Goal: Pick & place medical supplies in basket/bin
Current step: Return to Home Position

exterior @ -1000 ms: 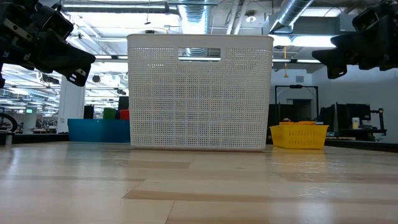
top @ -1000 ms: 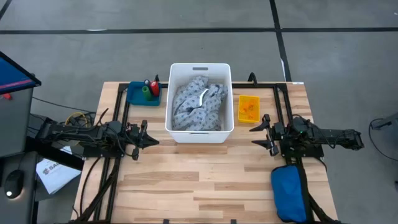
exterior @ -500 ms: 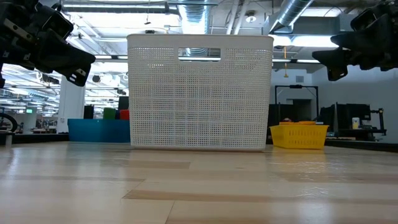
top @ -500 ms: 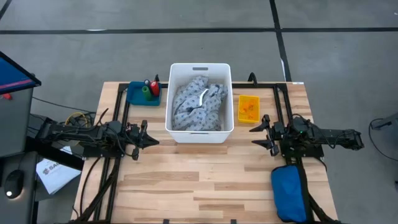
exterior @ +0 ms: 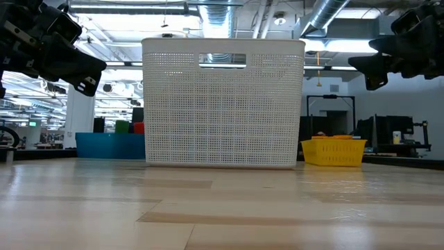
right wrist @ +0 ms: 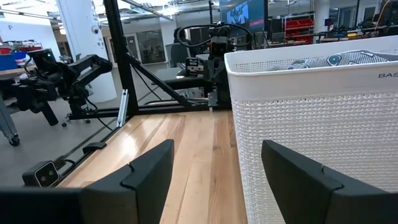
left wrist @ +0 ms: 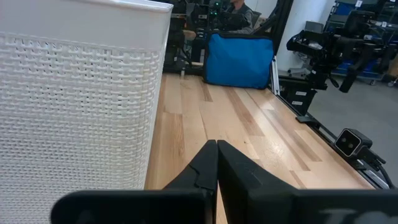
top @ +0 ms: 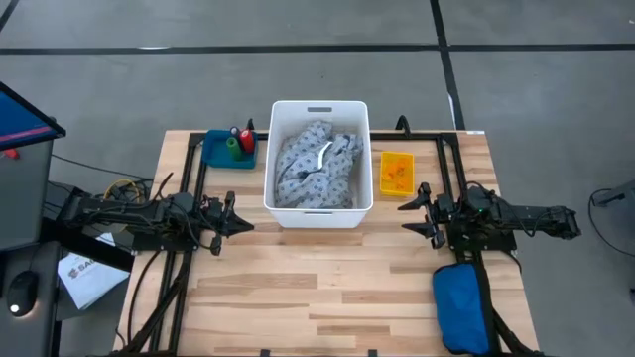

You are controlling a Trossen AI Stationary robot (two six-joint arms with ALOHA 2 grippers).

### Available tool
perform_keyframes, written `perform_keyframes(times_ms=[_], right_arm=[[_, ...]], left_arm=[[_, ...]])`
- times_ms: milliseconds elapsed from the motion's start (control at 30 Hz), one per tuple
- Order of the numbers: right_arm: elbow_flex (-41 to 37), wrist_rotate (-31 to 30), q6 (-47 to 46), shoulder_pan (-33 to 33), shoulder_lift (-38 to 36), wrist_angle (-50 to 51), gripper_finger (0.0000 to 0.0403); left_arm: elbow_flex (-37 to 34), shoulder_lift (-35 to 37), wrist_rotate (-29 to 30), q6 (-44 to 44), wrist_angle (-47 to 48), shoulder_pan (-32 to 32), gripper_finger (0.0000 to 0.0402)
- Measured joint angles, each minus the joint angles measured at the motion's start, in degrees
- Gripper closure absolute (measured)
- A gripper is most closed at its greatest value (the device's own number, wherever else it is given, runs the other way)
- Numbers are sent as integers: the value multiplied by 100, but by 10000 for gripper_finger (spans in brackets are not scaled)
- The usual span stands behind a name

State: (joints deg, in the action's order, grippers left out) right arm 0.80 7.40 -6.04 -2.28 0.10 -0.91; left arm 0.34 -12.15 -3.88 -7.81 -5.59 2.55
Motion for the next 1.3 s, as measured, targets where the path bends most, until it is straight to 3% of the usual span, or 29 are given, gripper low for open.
perform_keyframes(times_ms=[700, 1033, 1300], right_arm=[[-2, 2, -2, 0, 0, 2, 163], [-2, 4, -2, -2, 0, 2, 163], [-2, 4, -2, -2, 0, 2, 163]], left_arm=[[0, 17, 0, 0, 3, 0, 401], [0, 697, 0, 0, 49, 0, 401], [0, 768, 0, 0, 71, 0, 401]])
